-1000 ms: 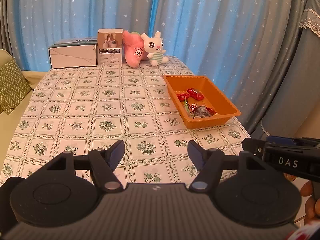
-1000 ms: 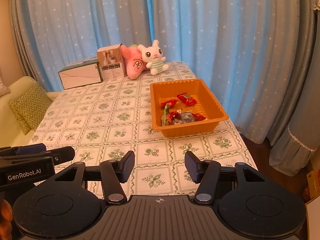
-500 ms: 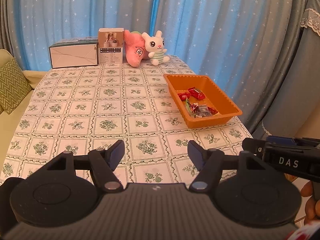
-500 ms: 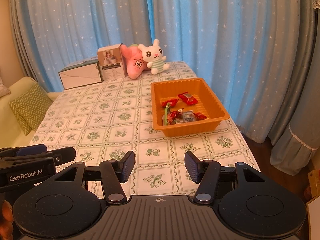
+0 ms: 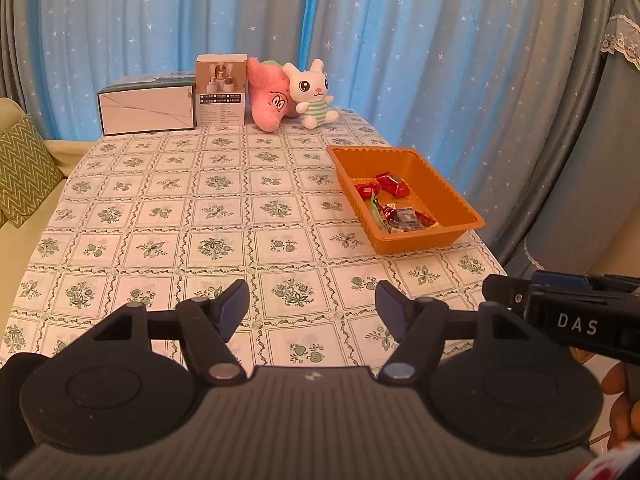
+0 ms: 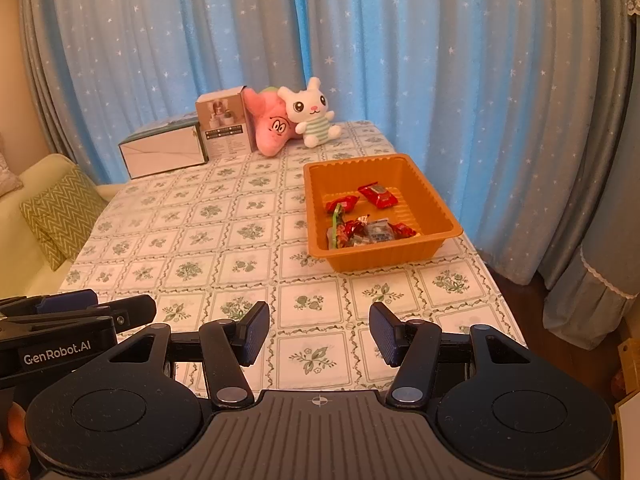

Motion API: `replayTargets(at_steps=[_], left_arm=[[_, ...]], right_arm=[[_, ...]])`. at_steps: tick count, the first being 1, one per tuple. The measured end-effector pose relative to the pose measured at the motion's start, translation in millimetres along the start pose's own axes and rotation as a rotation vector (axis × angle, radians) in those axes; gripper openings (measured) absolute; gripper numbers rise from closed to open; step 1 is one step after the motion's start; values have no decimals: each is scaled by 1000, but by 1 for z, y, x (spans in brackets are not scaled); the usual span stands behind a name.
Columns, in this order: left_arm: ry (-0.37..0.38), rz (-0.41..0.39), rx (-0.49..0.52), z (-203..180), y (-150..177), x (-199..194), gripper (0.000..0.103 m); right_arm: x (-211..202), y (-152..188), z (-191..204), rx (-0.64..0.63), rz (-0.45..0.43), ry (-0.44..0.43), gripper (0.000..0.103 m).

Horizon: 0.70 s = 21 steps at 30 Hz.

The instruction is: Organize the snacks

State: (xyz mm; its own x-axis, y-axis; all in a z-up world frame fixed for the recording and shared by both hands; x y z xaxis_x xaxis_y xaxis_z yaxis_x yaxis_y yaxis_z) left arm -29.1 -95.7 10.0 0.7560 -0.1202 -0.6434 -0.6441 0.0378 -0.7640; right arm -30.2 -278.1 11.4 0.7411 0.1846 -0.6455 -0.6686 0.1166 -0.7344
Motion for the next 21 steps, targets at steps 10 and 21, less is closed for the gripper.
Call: replayTargets(at_steps=[10,21], left_arm=[[7,11,-7,0,3,2,67],[6,12,-4,-1,3,3,67]], right_arm=[[0,0,-2,2,1,0,56],[0,1,-4,6,0,-1,56]])
Point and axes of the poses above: each gripper's, at about its wrist camera, not at the fingertips, and x roughly the way its jaws point, z to its left, y to its underside, the point moved 3 cm from there along x, roughly the way its jaws point, and after that the axes turned 5 degrees about x, right-handed, at the moved point
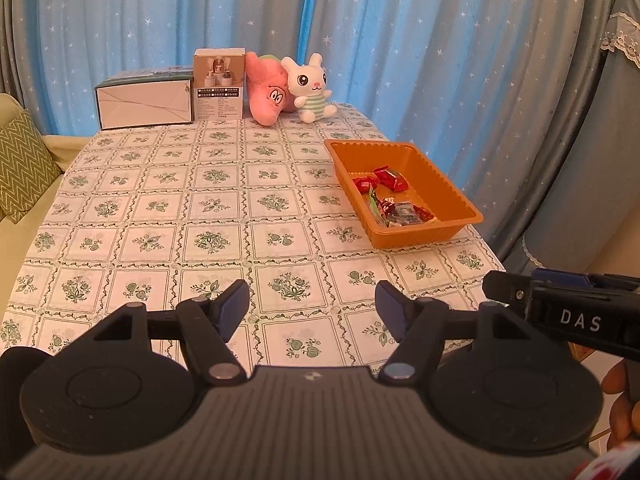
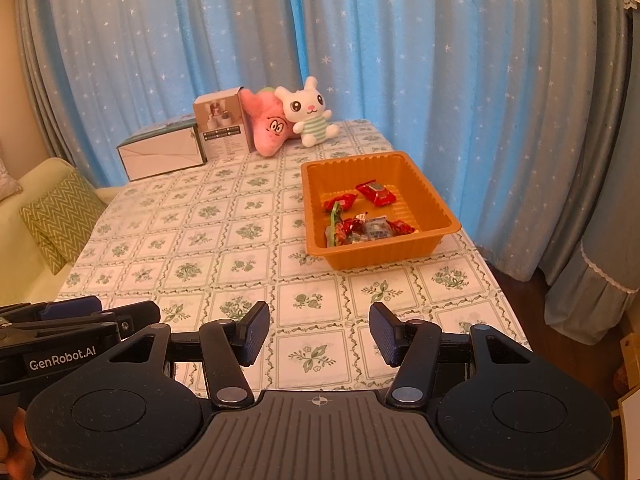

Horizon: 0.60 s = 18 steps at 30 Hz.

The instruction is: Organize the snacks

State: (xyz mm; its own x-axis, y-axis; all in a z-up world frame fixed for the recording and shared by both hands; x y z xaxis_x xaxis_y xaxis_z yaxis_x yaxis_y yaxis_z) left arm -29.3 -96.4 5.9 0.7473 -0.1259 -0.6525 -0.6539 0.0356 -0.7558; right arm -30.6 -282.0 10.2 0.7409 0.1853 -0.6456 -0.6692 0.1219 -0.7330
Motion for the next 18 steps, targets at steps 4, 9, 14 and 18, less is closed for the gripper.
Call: replayTargets(at_steps=[4,9,14,18], left_arm=[[1,0,0,0,0,0,67],[0,0,-1,0,0,0,67],[1,1,-1,0,0,0,67],[6,-1,-4,-1,2,1,67]], right_arm=[[0,1,0,1,0,0,56],[0,1,0,3,0,0,56],[0,2,1,3,0,-1,56],[0,2,1,4,0,0,56]])
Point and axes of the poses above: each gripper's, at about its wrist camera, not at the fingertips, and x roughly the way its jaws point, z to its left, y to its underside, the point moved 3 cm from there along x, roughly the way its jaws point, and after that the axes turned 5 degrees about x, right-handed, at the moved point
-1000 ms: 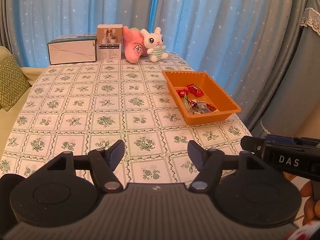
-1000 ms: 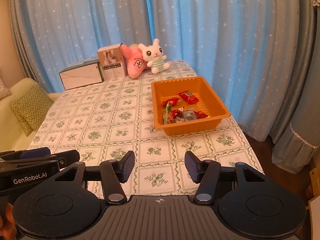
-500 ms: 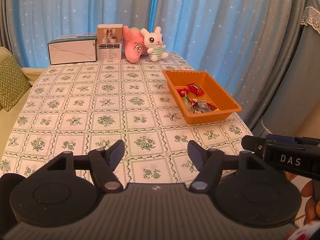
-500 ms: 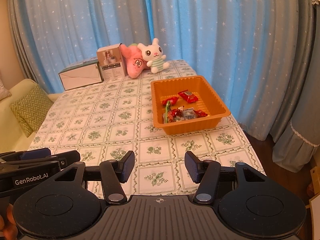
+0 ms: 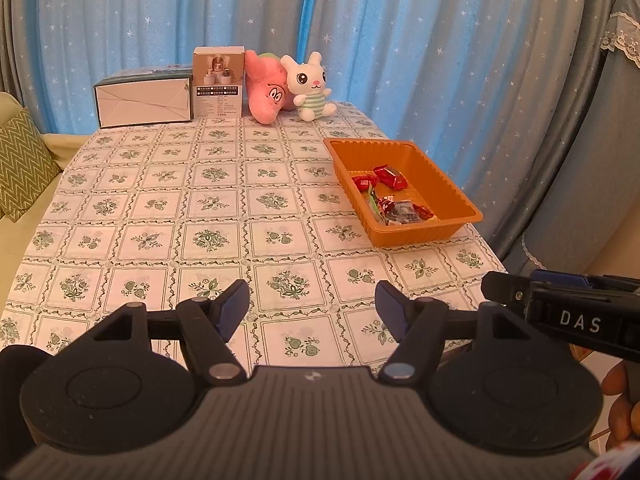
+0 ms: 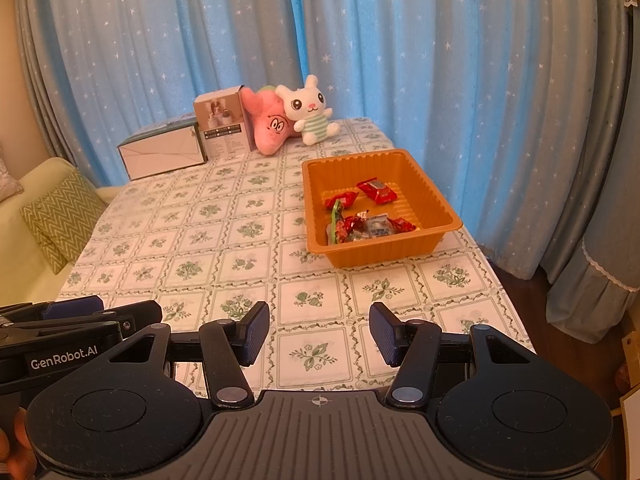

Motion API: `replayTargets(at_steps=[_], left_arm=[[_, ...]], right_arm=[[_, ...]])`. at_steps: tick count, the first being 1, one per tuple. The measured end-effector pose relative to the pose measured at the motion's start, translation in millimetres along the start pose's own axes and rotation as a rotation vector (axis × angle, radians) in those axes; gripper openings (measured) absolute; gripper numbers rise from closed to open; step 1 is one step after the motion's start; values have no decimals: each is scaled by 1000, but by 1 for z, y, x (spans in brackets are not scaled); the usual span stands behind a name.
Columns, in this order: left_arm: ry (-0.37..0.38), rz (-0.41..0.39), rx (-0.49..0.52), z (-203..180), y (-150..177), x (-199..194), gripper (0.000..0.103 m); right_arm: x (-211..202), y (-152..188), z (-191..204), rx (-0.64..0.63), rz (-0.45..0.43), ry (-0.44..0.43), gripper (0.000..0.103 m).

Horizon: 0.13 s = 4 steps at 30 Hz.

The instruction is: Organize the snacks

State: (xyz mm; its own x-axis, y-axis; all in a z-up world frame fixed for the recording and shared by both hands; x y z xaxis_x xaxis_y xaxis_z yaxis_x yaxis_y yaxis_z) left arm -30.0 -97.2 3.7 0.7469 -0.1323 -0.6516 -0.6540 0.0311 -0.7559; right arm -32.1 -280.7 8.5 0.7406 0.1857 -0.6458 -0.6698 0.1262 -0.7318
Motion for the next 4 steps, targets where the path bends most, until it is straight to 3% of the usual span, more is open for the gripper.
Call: replayTargets(at_steps=[4], left_arm=[[10,-11,-10,0,1,-2,67]], right_arm=[[0,1,0,0,-2,-1,56]])
Point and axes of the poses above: each gripper's, at about its wrist camera, not at the fingertips, and x roughly the way its jaws point, z to its left, y to its underside, the point moved 3 cm from there along x, roughly the way its jaws point, and after that the axes turned 5 degrees about x, right-handed, at the moved point
